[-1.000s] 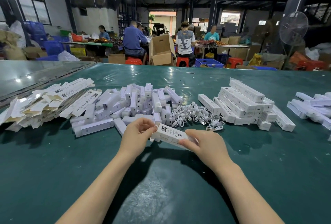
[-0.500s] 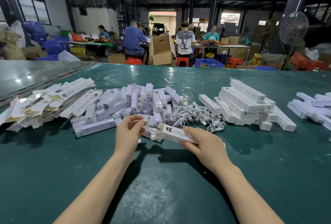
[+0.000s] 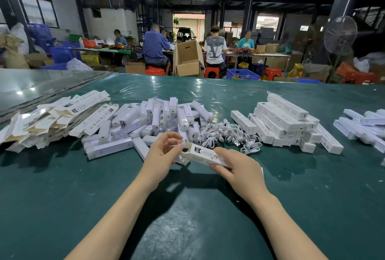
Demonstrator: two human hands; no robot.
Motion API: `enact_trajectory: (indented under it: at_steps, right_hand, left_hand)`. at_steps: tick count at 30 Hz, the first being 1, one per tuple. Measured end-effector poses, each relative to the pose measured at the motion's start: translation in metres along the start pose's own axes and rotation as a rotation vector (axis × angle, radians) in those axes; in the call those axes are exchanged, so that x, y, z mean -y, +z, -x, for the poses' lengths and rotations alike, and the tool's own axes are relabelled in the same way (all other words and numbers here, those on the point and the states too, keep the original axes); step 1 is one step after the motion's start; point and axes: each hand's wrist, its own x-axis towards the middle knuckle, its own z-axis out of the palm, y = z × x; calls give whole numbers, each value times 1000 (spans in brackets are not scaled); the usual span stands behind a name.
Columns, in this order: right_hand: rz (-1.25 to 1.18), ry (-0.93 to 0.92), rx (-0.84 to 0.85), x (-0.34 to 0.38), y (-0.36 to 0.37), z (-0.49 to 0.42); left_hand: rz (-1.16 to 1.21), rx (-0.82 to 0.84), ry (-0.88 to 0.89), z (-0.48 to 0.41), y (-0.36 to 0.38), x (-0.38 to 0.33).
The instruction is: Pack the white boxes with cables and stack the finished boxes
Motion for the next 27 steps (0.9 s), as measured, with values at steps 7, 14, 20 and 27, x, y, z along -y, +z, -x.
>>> enact_trajectory:
  at_steps: [7,14,20,27]
  right_hand:
    - [2,1,4,1,-1,1]
    - [26,-8,25,2,-3,1]
    - [33,6,6,1,-5,2]
    - [25,9,4,-1,-5,1]
  left_hand:
    - [-42,44,-71,-1,-2,0]
    - [100,31,-276,-4,-2,-5]
    - [221,74,-432,-3,-4,-11]
    - [382,112,-511,-5,-19,-22]
